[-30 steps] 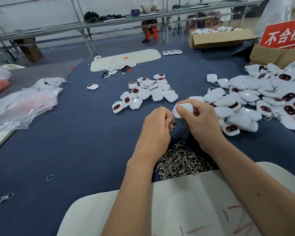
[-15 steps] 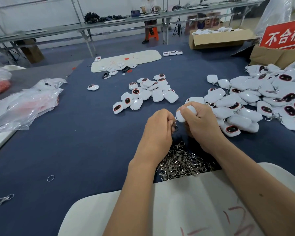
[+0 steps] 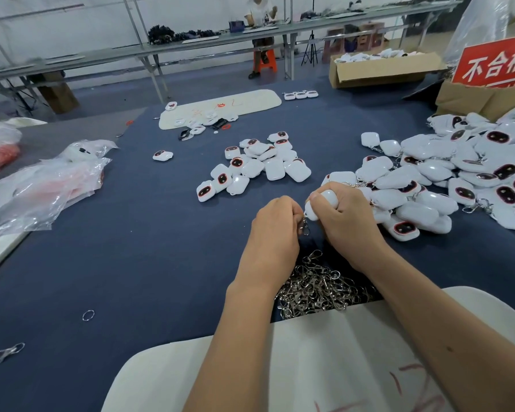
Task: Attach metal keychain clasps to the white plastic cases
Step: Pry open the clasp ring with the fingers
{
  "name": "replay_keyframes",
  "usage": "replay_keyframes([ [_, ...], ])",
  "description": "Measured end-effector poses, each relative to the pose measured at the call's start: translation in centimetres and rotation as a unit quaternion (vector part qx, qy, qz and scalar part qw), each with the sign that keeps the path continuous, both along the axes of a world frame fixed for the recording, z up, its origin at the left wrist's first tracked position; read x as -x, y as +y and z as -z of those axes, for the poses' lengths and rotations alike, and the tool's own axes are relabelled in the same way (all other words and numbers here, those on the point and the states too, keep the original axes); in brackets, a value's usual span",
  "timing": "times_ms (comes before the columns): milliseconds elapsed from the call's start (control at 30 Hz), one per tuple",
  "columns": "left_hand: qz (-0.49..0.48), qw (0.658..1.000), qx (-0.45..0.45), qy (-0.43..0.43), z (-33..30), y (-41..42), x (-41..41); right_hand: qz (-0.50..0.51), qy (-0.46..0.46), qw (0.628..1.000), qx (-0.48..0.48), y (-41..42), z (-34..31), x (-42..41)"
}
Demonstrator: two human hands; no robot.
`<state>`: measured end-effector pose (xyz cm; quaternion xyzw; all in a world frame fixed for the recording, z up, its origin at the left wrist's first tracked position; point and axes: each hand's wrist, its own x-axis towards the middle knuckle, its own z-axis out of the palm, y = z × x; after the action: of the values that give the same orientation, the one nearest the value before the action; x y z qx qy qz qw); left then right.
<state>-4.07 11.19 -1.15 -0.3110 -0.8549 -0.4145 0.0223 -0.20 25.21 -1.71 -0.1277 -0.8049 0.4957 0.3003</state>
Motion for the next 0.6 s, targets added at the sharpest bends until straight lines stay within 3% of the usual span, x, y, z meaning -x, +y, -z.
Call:
replay_keyframes([
  [133, -0.002, 0.998, -0.047, 0.033, 0.01, 0.06, -0.07, 0.006, 0.005, 1.0, 0.029, -0.08, 0.11, 0.16],
  [267, 0.018, 0.99, -0.125, 0.065, -0.08, 0.17, 0.2, -0.062, 0.023, 0.974, 0.215, 0.0, -0.19, 0.12],
  [333, 0.029, 0.988, -0.137, 0.063, -0.03, 0.18, 0.34, -0.086, 0.021, 0.96, 0.264, 0.11, -0.37, -0.02],
  [600, 0.033, 0.98, -0.157, 0.121, -0.15, -0.12, 0.59, -0.12, 0.006, 0.946, 0.302, 0.1, -0.76, -0.31],
])
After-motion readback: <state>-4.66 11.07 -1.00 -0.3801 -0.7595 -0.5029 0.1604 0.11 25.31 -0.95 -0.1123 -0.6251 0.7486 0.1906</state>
